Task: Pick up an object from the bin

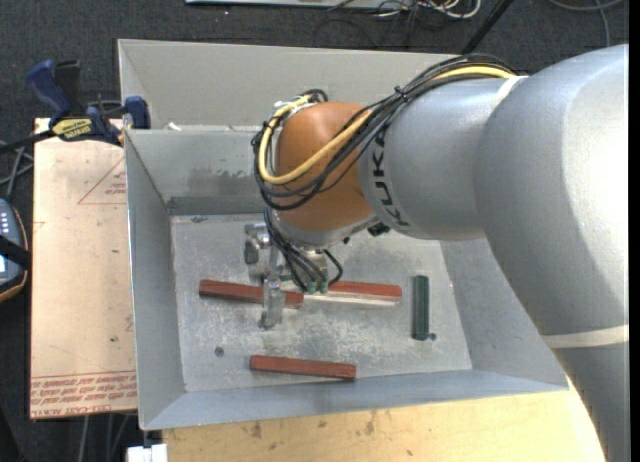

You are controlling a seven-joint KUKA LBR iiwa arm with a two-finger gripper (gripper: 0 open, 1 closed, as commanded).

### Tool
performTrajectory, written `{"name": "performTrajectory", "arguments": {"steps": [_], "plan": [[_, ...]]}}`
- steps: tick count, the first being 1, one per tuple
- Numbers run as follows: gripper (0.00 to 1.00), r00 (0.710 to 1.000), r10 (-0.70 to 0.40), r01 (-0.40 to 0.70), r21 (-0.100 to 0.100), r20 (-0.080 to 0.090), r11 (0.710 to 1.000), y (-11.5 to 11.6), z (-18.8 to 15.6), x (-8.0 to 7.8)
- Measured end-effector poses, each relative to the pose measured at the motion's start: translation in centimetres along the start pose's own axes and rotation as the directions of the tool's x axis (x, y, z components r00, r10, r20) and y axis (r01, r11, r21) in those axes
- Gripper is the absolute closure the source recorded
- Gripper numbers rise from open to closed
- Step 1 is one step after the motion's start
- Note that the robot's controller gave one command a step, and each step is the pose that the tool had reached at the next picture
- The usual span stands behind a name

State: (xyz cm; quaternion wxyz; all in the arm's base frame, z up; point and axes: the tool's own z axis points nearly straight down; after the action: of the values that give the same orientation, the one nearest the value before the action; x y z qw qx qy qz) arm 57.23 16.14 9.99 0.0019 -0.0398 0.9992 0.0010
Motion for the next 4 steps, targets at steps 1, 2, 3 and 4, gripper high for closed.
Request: {"name": "performTrajectory", "arguments": {"steps": [1, 2, 3, 4], "plan": [[0.00, 0.997, -0.079, 0.079, 0.000, -0.001, 0.997, 0.36, 3.11, -1.80], [1.00, 1.000, 0.008, -0.008, 0.000, -0.003, 1.000, 0.56, 2.94, -1.25], [1.00, 1.000, 0.009, -0.009, 0.000, -0.003, 1.000, 0.56, 2.94, -1.25], [1.00, 1.000, 0.009, -0.009, 0.000, -0.005, 1.000, 0.54, 2.71, -1.19]]}}
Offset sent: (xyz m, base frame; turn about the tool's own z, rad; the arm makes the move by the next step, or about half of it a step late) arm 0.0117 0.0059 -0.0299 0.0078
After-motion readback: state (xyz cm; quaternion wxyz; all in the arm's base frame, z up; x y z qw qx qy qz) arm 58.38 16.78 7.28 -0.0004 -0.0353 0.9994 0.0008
